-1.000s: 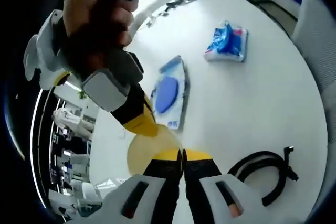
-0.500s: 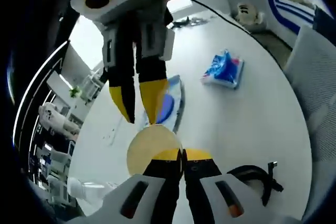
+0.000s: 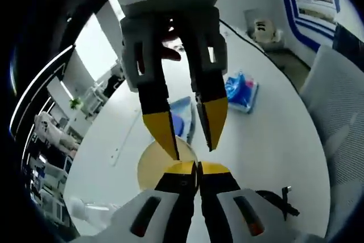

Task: Arrange the tabletop items into an orderly group along one side of the table until the central work area is clear of visible clutter.

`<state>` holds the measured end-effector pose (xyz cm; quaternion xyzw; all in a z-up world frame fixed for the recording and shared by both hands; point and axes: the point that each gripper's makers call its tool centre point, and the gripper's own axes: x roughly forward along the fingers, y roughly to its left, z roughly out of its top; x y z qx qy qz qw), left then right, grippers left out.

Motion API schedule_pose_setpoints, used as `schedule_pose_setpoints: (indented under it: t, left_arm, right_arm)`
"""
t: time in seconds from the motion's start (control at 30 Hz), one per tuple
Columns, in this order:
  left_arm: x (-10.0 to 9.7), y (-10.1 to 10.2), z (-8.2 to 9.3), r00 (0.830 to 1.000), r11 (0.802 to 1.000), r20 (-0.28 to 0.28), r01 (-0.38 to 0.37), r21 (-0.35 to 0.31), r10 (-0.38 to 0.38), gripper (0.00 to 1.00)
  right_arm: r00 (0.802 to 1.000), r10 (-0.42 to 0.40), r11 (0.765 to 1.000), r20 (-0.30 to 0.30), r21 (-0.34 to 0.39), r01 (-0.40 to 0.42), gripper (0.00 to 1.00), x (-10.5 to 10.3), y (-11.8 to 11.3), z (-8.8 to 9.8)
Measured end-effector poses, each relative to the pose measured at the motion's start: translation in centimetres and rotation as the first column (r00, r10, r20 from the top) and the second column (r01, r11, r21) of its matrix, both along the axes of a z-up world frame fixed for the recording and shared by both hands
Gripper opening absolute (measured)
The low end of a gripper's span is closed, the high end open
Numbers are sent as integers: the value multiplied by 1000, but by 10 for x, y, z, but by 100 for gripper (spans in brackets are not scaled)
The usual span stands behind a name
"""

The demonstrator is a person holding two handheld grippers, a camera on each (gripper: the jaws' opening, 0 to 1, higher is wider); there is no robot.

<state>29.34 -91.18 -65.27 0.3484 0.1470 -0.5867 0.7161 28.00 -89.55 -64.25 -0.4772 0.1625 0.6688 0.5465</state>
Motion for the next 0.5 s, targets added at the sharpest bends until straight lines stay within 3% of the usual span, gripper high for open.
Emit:
schedule_pose_setpoints:
  t: [0.17,0.27,0.37,0.5]
  left_arm:
    - [0,0,0,1000,1000,-12,-6,-16,6,0]
    - [4,2,-1,1000,1000,13,-20,-8,20,1]
    - [5,3,0,998,997,-20,-57,-45,57,3]
    - [14,15,-1,985,983,-63,-167,-79,162,23]
  right_arm:
    - [998,20,999,51,-26,-19,1,9,-3,-4]
    - [999,-18,999,28,-30,19,0,14,-2,-7]
    - [1000,-10,999,1,-35,10,0,11,-1,-10]
    - [1000,-10,1000,-5,-19,10,0,10,6,-9]
